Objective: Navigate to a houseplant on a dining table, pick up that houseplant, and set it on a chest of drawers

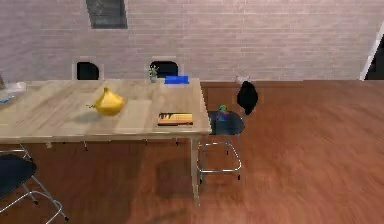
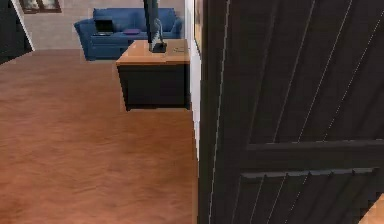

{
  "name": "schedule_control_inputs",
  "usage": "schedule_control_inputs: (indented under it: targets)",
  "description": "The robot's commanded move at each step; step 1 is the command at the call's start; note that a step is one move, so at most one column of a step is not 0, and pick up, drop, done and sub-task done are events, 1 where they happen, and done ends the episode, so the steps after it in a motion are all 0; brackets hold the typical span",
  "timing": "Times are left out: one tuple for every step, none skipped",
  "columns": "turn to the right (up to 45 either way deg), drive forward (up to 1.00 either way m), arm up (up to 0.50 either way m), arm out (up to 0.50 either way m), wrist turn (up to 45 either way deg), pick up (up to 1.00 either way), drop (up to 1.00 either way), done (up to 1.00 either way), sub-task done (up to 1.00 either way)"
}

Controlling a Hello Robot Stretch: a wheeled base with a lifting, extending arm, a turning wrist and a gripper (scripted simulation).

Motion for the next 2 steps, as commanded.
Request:
schedule_control_inputs:
  targets:
    - [33.0, 0.0, 0.0, 0.0, 0.0, 0.0, 0.0, 0.0, 0.0]
    - [0.0, 0.5, 0.0, 0.0, 0.0, 0.0, 0.0, 0.0, 0.0]
